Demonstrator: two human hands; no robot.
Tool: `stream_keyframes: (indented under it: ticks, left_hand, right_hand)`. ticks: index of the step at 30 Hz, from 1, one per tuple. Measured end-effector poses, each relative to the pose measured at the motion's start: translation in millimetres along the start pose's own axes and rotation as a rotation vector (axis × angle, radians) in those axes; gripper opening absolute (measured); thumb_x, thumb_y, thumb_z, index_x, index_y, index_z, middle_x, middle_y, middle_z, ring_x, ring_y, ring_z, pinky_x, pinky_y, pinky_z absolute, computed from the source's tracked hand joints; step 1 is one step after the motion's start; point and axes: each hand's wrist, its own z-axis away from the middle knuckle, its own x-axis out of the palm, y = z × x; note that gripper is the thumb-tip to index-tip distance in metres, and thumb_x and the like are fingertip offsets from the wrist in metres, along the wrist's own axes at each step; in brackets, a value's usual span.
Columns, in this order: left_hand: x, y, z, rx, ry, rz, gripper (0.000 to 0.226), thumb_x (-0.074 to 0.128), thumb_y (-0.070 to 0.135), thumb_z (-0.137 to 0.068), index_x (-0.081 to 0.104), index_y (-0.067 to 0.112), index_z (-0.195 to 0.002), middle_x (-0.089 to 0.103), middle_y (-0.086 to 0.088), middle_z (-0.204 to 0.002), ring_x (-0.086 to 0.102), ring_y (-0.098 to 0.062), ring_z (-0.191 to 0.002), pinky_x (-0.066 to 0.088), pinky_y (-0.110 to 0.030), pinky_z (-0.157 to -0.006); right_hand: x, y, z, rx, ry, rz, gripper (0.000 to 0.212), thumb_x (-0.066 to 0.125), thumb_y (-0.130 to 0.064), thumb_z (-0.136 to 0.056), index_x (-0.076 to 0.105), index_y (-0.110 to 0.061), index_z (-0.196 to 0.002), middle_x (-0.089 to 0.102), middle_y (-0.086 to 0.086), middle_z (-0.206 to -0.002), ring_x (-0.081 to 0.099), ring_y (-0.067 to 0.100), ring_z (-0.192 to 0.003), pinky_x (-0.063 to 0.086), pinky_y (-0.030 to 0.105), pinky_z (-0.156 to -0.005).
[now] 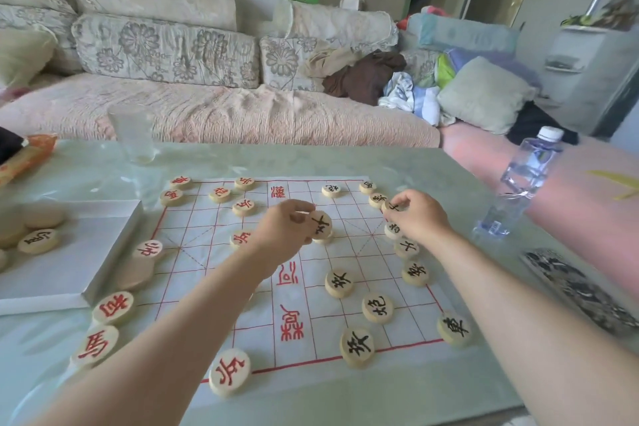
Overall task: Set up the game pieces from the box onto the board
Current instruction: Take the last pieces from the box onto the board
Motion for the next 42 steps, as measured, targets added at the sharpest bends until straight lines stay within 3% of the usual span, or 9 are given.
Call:
stream_keyframes:
  ticks: [4,8,13,18,22,26,33,38,42]
  left_hand:
    - [4.3,-7.9,-6.2,0.012,-0.029,-0.066,0.022,0.058,0.015,-0.092,0.064,0.021,-0.112,0.068,0.002,-0.094,0.068,-0.015,-0.077,0.059,-0.041,-0.079]
    - [-1.5,-13.7,-8.5,0.037,0.013,-0.146,0.022,0.057,0.018,-0.093,0.064,0.022,-0.113,0.066,0.000,-0.097,0.058,-0.013,-0.070,0.045,-0.022,-0.052]
    - [-10.4,-13.4,-8.5,0.029,0.022,-0.131,0.023,0.060,0.020,-0.092,0.066,0.021,-0.113,0.070,0.002,-0.090,0.066,-0.012,-0.080,0.052,-0.024,-0.061]
    - [-12.0,-11.3,-6.2,0.004,0.025,-0.068,0.019,0.062,0.019,-0.090,0.068,0.019,-0.109,0.072,0.003,-0.086,0.069,-0.010,-0.076,0.058,-0.031,-0.071]
    - [-11.6,-11.1,-3.5,-0.029,0.049,-0.046,0.016,0.064,0.019,-0.089,0.067,0.020,-0.105,0.072,-0.001,-0.091,0.070,-0.012,-0.076,0.059,-0.038,-0.073]
    - [-13.0,-7.6,-2.0,-0.084,0.092,0.073,0.013,0.068,0.018,-0.087,0.066,0.013,-0.098,0.072,-0.006,-0.088,0.068,-0.014,-0.070,0.058,-0.029,-0.066]
    - [-19.8,-9.4,-3.8,-0.142,0.116,0.158,0.010,0.068,0.016,-0.087,0.069,0.010,-0.095,0.070,-0.003,-0.081,0.063,-0.012,-0.064,0.054,-0.025,-0.066]
    - [-27.6,-19.0,-12.5,0.075,0.130,-0.511,0.030,0.055,0.025,-0.093,0.054,0.020,-0.122,0.061,0.000,-0.116,0.057,-0.021,-0.104,0.048,-0.034,-0.081]
    - [-39.5,-31.1,-12.4,0.229,0.019,-0.894,0.041,0.056,0.031,-0.091,0.050,0.026,-0.132,0.048,-0.003,-0.134,0.039,-0.024,-0.127,0.034,-0.038,-0.105]
  right_hand:
    - [11.7,8.0,-14.3,0.016,0.007,0.035,0.019,0.074,-0.044,-0.078,0.063,-0.033,-0.090,0.068,-0.011,-0.107,0.063,0.018,-0.103,0.047,0.033,-0.091]
    - [23.4,8.5,-20.2,0.010,0.004,0.062,0.024,0.074,-0.046,-0.078,0.066,-0.031,-0.095,0.068,-0.011,-0.107,0.063,0.019,-0.104,0.046,0.032,-0.089]
    - [24.7,3.1,-19.5,0.026,-0.019,0.129,0.020,0.065,-0.051,-0.080,0.070,-0.033,-0.089,0.068,-0.008,-0.105,0.061,0.023,-0.105,0.043,0.032,-0.087]
    - [23.8,-32.5,-3.7,-0.194,-0.016,0.048,0.012,0.058,-0.031,-0.089,0.070,-0.030,-0.091,0.065,-0.005,-0.106,0.060,0.020,-0.100,0.044,0.030,-0.085]
    - [23.1,-74.8,28.1,-0.353,-0.270,-0.272,0.014,0.066,-0.020,-0.085,0.068,-0.033,-0.087,0.068,-0.016,-0.095,0.055,0.001,-0.071,0.042,0.022,-0.070]
    - [22.9,-100.3,48.6,-0.416,-0.482,-0.404,0.015,0.077,-0.018,-0.078,0.069,-0.025,-0.089,0.068,-0.005,-0.069,0.058,0.013,-0.058,0.046,0.022,-0.057]
    - [38.0,-110.6,48.5,-0.494,-0.439,-0.342,0.024,0.089,-0.024,-0.067,0.071,-0.026,-0.083,0.063,-0.008,-0.073,0.054,0.007,-0.060,0.047,0.022,-0.062]
    - [42.0,-107.8,37.1,-0.431,-0.344,-0.286,0.017,0.083,-0.034,-0.075,0.072,-0.027,-0.085,0.064,-0.017,-0.063,0.054,-0.004,-0.054,0.039,0.012,-0.055]
    - [58.8,-96.4,2.9,-0.304,-0.106,-0.147,0.019,0.079,-0.045,-0.075,0.066,-0.034,-0.084,0.068,-0.018,-0.093,0.062,0.004,-0.091,0.049,0.025,-0.082]
